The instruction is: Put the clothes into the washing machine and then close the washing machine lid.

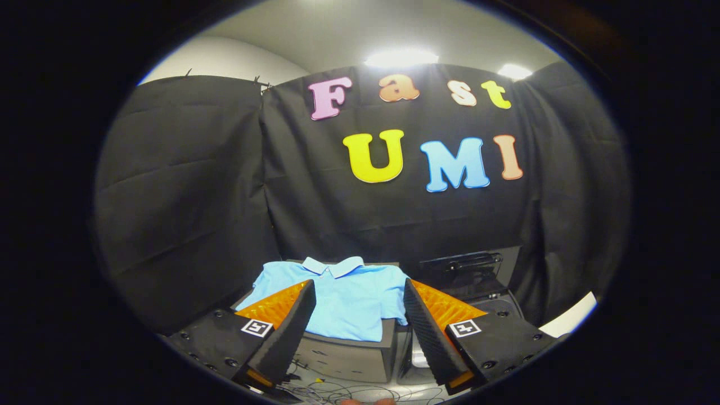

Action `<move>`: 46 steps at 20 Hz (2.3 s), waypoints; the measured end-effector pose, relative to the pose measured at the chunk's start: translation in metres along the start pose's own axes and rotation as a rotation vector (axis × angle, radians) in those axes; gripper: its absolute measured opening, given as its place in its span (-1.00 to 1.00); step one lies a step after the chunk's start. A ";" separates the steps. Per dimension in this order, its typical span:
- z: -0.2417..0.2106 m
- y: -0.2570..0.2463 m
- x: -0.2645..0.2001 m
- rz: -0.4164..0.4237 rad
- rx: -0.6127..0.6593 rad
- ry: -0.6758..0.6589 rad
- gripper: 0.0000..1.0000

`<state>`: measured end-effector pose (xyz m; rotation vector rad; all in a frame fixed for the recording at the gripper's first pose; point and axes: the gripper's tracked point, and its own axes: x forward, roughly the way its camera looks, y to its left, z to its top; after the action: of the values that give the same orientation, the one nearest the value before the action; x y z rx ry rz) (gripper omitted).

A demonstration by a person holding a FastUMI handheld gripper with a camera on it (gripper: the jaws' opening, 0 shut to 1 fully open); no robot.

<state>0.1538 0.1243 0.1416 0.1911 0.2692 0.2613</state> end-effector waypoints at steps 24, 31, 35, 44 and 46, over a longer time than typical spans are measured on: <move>-0.076 0.120 0.187 0.107 -0.103 0.412 0.97; -0.107 0.113 0.219 0.057 -0.191 0.379 0.97; -0.131 0.104 0.224 0.038 -0.202 0.407 0.96; -0.153 0.102 0.226 0.057 -0.204 0.414 0.90; -0.152 0.105 0.228 0.084 -0.206 0.421 0.88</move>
<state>0.2984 0.3103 -0.0330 -0.0599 0.6489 0.4100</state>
